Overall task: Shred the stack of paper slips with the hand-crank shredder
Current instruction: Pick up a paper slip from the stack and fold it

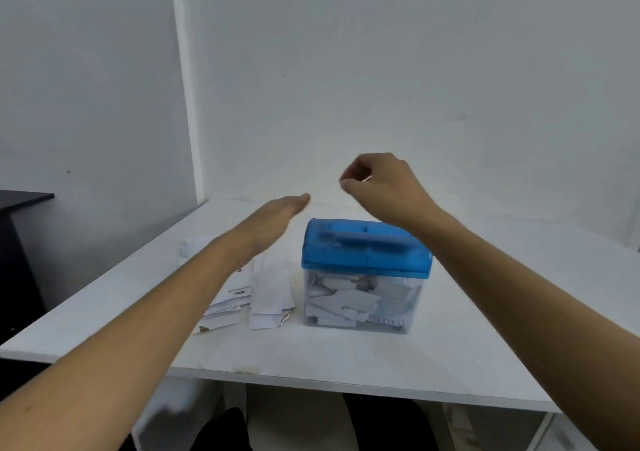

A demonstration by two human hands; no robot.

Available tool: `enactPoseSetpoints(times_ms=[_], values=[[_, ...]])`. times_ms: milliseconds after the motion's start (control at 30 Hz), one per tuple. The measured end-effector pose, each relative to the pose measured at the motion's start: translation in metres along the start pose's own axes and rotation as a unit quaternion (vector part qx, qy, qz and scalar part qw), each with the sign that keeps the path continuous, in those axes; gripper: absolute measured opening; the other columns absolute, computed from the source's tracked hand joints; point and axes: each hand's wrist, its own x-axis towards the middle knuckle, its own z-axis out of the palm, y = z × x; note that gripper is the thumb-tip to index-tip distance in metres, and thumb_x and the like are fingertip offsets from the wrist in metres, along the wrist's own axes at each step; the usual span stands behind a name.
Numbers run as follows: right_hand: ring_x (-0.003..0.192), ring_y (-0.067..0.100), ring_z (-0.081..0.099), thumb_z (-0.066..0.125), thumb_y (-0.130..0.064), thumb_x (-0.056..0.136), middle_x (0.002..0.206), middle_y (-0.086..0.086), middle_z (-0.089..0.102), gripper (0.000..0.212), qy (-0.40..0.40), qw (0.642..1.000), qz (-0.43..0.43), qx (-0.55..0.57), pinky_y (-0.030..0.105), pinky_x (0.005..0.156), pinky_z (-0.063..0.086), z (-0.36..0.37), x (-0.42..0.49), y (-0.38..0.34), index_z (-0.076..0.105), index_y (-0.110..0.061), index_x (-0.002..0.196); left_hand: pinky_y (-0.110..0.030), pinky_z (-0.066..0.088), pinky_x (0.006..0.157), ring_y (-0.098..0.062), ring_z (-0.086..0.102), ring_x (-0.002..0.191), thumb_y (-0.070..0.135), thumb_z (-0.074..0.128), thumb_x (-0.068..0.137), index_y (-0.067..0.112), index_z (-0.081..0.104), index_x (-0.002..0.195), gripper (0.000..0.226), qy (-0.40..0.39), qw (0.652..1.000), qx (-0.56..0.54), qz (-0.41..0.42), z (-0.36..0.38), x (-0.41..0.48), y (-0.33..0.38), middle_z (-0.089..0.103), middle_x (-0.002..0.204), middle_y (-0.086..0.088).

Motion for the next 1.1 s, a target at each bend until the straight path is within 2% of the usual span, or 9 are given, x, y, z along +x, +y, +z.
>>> enactPoseSetpoints(times_ms=[267, 367, 500, 600, 667, 767, 867, 1000, 1100], values=[[0.083, 0.01, 0.063, 0.053, -0.01, 0.091, 0.101, -0.001, 0.07, 0.022, -0.116, 0.99, -0.056, 0.066, 0.006, 0.059, 0.044, 0.082, -0.032, -0.066, 0.071, -0.013, 0.104, -0.029, 0.039, 0.091, -0.025, 0.057, 0.112, 0.014, 0.05, 0.102, 0.003, 0.064, 0.127, 0.031, 0.047, 0.979, 0.18, -0.081, -0.039, -0.023, -0.078, 0.062, 0.132, -0.013], [0.11, 0.018, 0.061, 0.051, -0.01, 0.094, 0.125, 0.006, 0.061, 0.033, -0.189, 0.978, 0.001, 0.086, 0.019, 0.082, 0.048, 0.126, -0.041, -0.062, 0.061, -0.01, 0.126, -0.036, 0.045, 0.088, -0.037, 0.059, 0.113, 0.01, 0.049, 0.101, -0.004, 0.062, 0.122, 0.029, 0.024, 0.964, 0.244, -0.101, -0.03, -0.029, -0.105, 0.064, 0.124, -0.021], [0.139, 0.032, 0.037, 0.048, -0.019, 0.1, 0.152, 0.014, 0.032, 0.051, -0.247, 0.964, 0.1, 0.017, 0.037, 0.109, 0.041, 0.183, -0.051, -0.033, 0.037, -0.006, 0.148, -0.033, 0.043, 0.087, -0.021, 0.06, 0.111, 0.026, 0.052, 0.096, 0.027, 0.06, 0.116, 0.023, -0.001, 0.939, 0.334, -0.077, -0.021, -0.035, -0.126, 0.06, 0.132, 0.003], [0.153, 0.037, -0.001, 0.039, -0.031, 0.104, 0.165, 0.018, 0.005, 0.062, -0.262, 0.95, 0.141, -0.093, 0.047, 0.125, 0.009, 0.204, -0.06, -0.011, 0.017, -0.005, 0.156, -0.035, 0.032, 0.108, -0.015, 0.048, 0.132, 0.038, 0.05, 0.101, 0.028, 0.051, 0.137, 0.037, 0.031, 0.944, 0.325, -0.039, -0.017, -0.044, -0.138, 0.044, 0.148, 0.01], [0.154, 0.035, -0.008, 0.035, -0.039, 0.106, 0.167, 0.017, -0.003, 0.065, -0.251, 0.948, 0.161, -0.109, 0.047, 0.125, 0.003, 0.208, -0.063, -0.001, 0.013, -0.007, 0.157, -0.033, 0.029, 0.111, -0.013, 0.046, 0.134, 0.039, 0.047, 0.103, 0.027, 0.05, 0.138, 0.037, 0.055, 0.947, 0.317, -0.019, -0.013, -0.048, -0.141, 0.043, 0.149, 0.01], [0.153, 0.036, 0.006, 0.037, -0.041, 0.105, 0.163, 0.017, 0.016, 0.059, -0.224, 0.957, 0.144, -0.113, 0.047, 0.125, 0.01, 0.216, -0.066, 0.004, 0.025, -0.009, 0.153, -0.031, 0.03, 0.112, -0.016, 0.048, 0.132, 0.035, 0.047, 0.104, 0.023, 0.049, 0.139, 0.037, 0.071, 0.949, 0.309, 0.008, -0.007, -0.054, -0.145, 0.044, 0.149, 0.009], [0.141, 0.031, 0.035, 0.046, -0.033, 0.102, 0.15, 0.011, 0.039, 0.047, -0.168, 0.974, 0.117, -0.093, 0.045, 0.117, 0.032, 0.217, -0.069, 0.005, 0.038, -0.013, 0.144, -0.03, 0.037, 0.108, -0.02, 0.052, 0.128, 0.032, 0.052, 0.102, 0.021, 0.049, 0.141, 0.04, 0.082, 0.954, 0.289, 0.016, -0.006, -0.057, -0.145, 0.046, 0.148, 0.007], [0.131, 0.025, 0.046, 0.057, -0.02, 0.098, 0.149, 0.003, 0.035, 0.053, -0.141, 0.983, 0.11, -0.029, 0.037, 0.107, 0.046, 0.21, -0.071, 0.004, 0.035, -0.018, 0.146, -0.036, 0.038, 0.106, -0.02, 0.052, 0.127, 0.044, 0.053, 0.099, 0.021, 0.052, 0.137, 0.044, 0.181, 0.935, 0.305, 0.018, -0.003, -0.058, -0.143, 0.052, 0.142, 0.004], [0.131, 0.022, 0.046, 0.061, -0.016, 0.095, 0.149, -0.001, 0.03, 0.058, -0.129, 0.986, 0.109, 0.009, 0.037, 0.106, 0.049, 0.207, -0.072, 0.004, 0.034, -0.022, 0.145, -0.047, 0.038, 0.105, -0.029, 0.047, 0.129, 0.054, 0.05, 0.098, 0.016, 0.052, 0.137, 0.055, 0.289, 0.913, 0.268, -0.107, -0.011, -0.057, -0.144, 0.052, 0.141, -0.006]])
